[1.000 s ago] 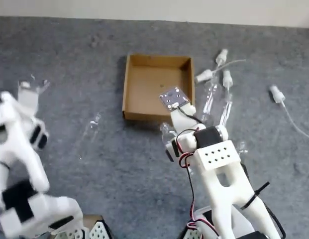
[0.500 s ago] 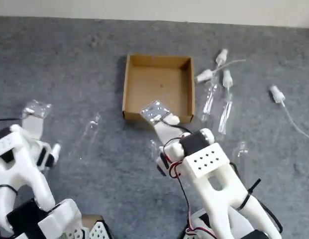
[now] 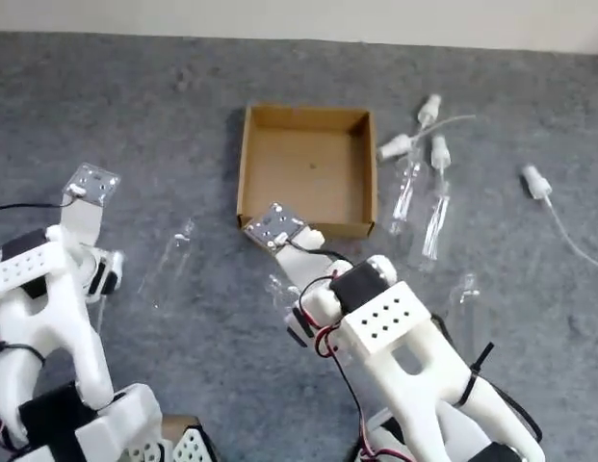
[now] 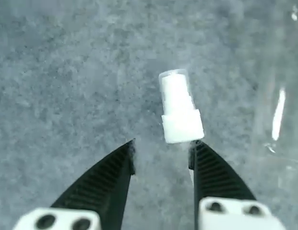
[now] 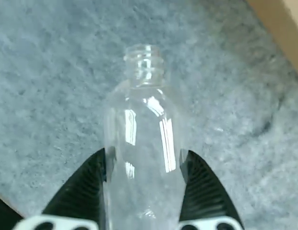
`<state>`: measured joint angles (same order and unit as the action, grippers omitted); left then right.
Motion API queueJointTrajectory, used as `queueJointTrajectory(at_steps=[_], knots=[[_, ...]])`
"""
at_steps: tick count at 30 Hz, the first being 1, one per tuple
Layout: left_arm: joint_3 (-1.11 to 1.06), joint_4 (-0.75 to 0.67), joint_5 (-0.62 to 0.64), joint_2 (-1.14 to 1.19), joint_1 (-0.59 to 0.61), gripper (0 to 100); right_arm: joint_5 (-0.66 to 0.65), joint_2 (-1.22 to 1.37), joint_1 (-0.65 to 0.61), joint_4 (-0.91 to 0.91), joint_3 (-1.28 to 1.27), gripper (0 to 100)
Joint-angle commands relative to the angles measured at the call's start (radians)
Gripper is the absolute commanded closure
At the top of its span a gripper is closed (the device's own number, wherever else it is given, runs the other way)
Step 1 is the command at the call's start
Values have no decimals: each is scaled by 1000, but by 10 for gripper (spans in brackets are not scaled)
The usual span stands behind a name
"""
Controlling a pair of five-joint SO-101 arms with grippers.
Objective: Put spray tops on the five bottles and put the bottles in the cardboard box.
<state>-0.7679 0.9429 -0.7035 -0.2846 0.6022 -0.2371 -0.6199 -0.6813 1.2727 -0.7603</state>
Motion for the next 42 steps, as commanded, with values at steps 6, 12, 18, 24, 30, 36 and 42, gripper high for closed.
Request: queueJointTrajectory(at_steps=[6,12,18,24,30,36,42], knots=[[12,-127,8,193,-22,854,11,-24,-19,-114,7,995],[36,-52,5,137,12,851,138,90,-12,-222,-1,995],[50,61,2,15,77,848,147,266,-13,-249,-1,991],[50,127,-12,-45,99,803,204,298,-13,-251,-1,796],[47,143,-46,-59,101,796,203,312,-15,-243,56,716],[51,143,-46,-59,102,796,203,458,-10,-242,140,716],[51,141,-43,-59,102,796,203,575,35,-242,205,824]])
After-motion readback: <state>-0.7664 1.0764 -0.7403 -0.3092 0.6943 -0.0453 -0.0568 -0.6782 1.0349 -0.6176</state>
